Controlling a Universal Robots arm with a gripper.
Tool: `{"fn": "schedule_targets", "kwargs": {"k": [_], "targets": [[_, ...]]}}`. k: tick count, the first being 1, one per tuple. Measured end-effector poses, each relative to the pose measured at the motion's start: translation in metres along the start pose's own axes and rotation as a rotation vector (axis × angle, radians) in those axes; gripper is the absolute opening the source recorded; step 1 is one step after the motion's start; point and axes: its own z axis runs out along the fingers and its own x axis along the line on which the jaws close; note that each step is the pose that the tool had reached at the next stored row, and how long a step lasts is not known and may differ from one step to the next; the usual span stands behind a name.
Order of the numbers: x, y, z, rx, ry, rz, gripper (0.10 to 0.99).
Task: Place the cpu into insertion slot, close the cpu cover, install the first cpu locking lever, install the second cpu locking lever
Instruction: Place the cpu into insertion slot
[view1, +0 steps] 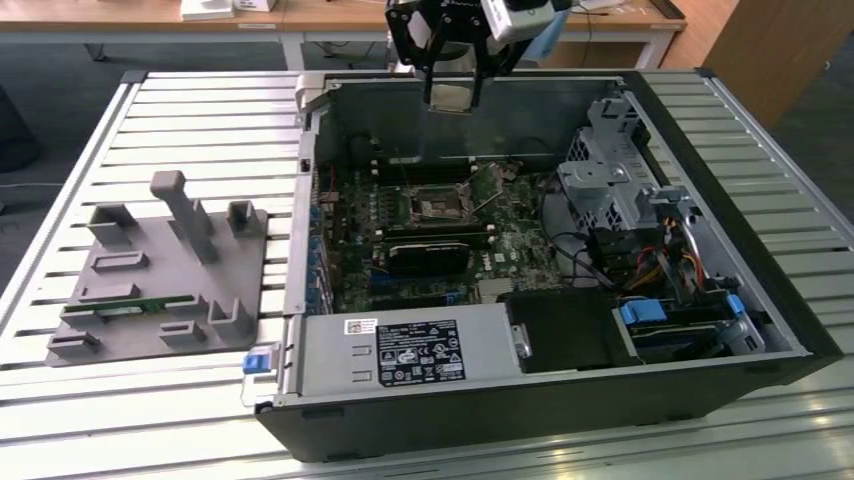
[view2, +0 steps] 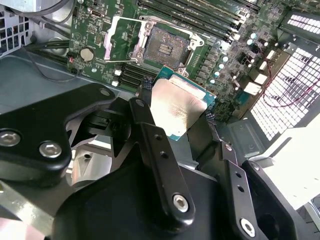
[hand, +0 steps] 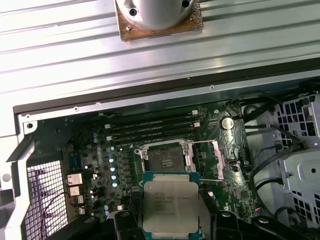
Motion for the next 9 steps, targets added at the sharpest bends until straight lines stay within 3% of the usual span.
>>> {"fn": "schedule_targets", "kwargs": {"k": [9], "targets": [[0.0000, 0.0000, 0.0000, 0.000, -0.0014, 0.016, 0.533]]}}
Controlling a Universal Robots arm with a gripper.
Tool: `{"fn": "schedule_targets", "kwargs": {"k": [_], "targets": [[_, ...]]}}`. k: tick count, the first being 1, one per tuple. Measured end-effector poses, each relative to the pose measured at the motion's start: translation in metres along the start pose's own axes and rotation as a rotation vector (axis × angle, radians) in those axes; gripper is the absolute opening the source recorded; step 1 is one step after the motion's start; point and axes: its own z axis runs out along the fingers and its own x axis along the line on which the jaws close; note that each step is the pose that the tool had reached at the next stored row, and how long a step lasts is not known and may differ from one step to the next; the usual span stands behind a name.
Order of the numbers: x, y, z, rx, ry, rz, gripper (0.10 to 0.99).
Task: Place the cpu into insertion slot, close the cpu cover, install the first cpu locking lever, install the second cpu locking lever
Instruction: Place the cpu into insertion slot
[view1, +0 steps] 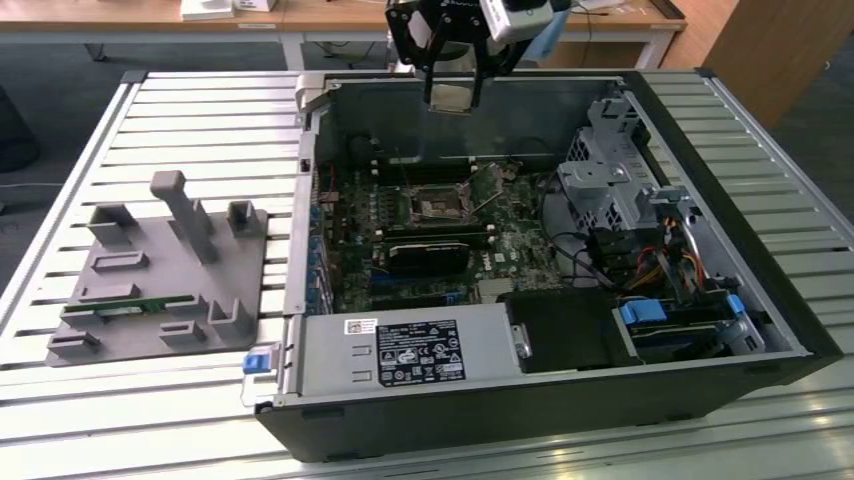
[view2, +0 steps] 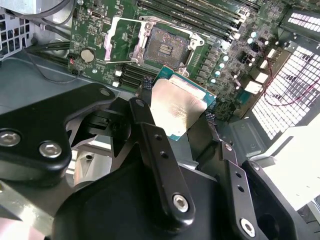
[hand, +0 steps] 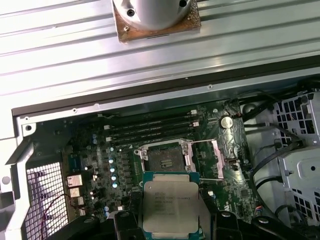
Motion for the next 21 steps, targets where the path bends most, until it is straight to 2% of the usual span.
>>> {"fn": "schedule_targets", "kwargs": {"k": [5, 9, 12, 21], "targets": [[0.0000, 0.0000, 0.0000, 0.000, -0.0016, 0.016, 0.533], [0.0000, 0.0000, 0.0003, 0.005, -0.0056, 0.048, 0.533], [0.0000, -0.0001, 0.0005, 0.008, -0.0113, 0.104, 0.533], [0.0000, -0.0001, 0.0008, 0.010, -0.0194, 0.192, 0.533]]}}
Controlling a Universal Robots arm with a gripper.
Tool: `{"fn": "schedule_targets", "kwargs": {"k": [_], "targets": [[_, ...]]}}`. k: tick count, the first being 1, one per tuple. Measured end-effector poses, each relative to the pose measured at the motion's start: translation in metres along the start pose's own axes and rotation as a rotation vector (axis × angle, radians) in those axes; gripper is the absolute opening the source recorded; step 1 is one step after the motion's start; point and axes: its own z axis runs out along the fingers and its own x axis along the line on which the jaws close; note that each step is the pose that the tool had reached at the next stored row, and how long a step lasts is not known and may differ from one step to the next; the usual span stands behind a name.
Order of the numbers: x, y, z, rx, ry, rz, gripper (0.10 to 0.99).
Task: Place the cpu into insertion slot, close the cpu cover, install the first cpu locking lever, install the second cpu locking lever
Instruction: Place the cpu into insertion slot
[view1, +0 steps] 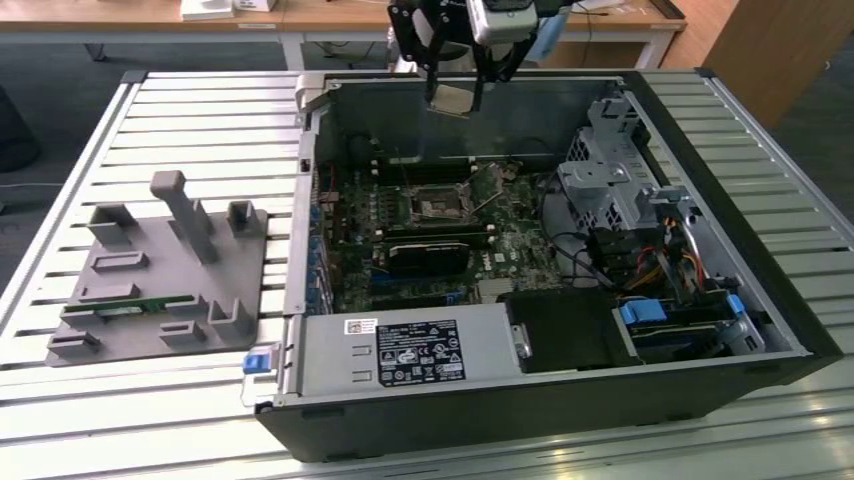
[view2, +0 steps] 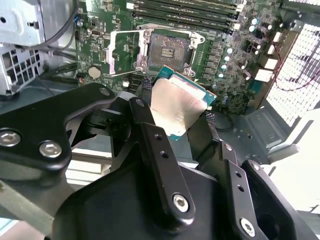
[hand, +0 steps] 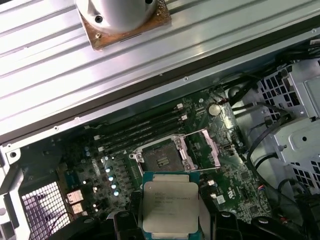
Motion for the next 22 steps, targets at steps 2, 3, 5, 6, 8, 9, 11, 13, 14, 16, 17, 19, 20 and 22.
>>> {"fn": "schedule_targets", "kwargs": {"k": [2, 3, 5, 6, 8, 9, 11, 13, 14, 16, 17, 19, 20, 22], "targets": [[0.0000, 0.0000, 0.0000, 0.000, -0.0016, 0.017, 0.533], [0.0000, 0.0000, 0.0001, 0.001, -0.0024, 0.025, 0.533], [0.0000, 0.0000, 0.0001, 0.001, -0.0038, 0.041, 0.533], [0.0000, 0.0000, 0.0001, 0.001, -0.0046, 0.048, 0.533], [0.0000, 0.0000, 0.0002, 0.002, -0.0062, 0.064, 0.533], [0.0000, 0.0000, 0.0002, 0.003, -0.0070, 0.071, 0.533], [0.0000, 0.0000, 0.0002, 0.003, -0.0086, 0.087, 0.533], [0.0000, 0.0000, 0.0002, 0.004, -0.0100, 0.103, 0.533], [0.0000, 0.0000, 0.0002, 0.004, -0.0108, 0.112, 0.533], [0.0000, 0.0000, 0.0003, 0.005, -0.0126, 0.130, 0.533], [0.0000, 0.0000, 0.0004, 0.005, -0.0137, 0.140, 0.533], [0.0000, 0.0000, 0.0004, 0.006, -0.0161, 0.162, 0.533], [0.0000, 0.0000, 0.0005, 0.007, -0.0174, 0.173, 0.533], [0.0000, -0.0001, 0.0006, 0.009, -0.0201, 0.197, 0.533]]}}
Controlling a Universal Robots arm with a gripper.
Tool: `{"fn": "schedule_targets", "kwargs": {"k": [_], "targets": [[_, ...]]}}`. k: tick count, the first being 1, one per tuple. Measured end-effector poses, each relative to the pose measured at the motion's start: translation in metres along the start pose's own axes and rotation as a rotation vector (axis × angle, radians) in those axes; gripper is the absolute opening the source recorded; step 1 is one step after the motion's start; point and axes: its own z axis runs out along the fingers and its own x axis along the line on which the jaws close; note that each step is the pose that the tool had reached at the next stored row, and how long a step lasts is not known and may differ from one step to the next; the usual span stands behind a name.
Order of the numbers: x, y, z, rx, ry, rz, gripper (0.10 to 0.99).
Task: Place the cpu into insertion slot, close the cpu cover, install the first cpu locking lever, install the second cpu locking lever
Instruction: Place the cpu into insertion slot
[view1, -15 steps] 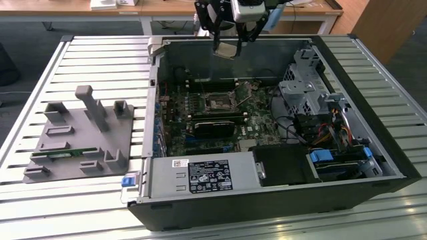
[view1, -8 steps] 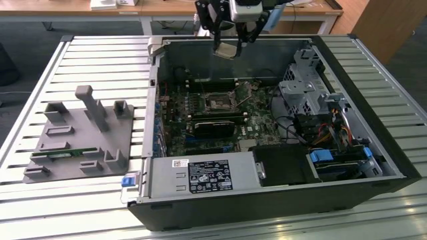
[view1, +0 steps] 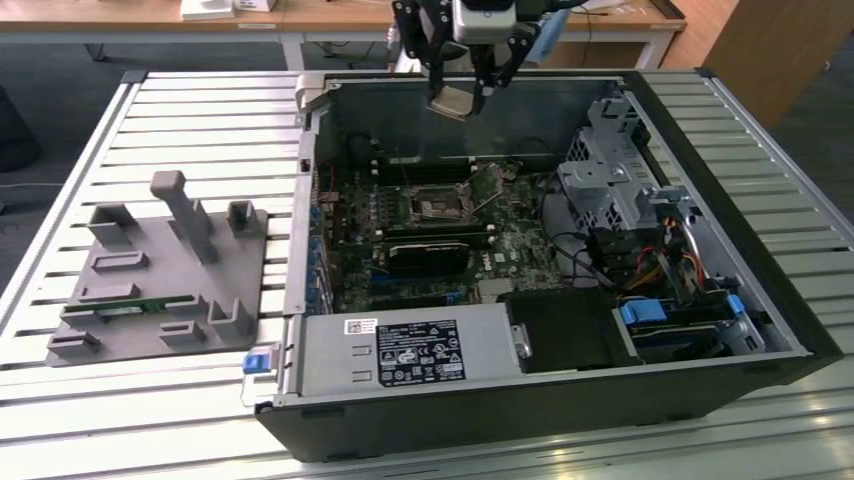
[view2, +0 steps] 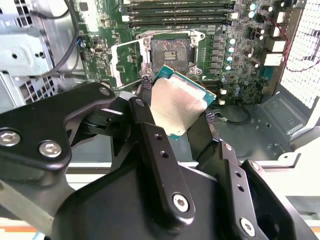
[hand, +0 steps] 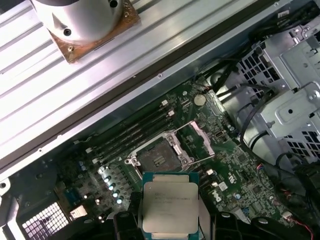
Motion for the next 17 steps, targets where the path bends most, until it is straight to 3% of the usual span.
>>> {"fn": "schedule_targets", "kwargs": {"k": [17], "targets": [[0.0000, 0.0000, 0.0003, 0.005, -0.0137, 0.150, 0.533]]}}
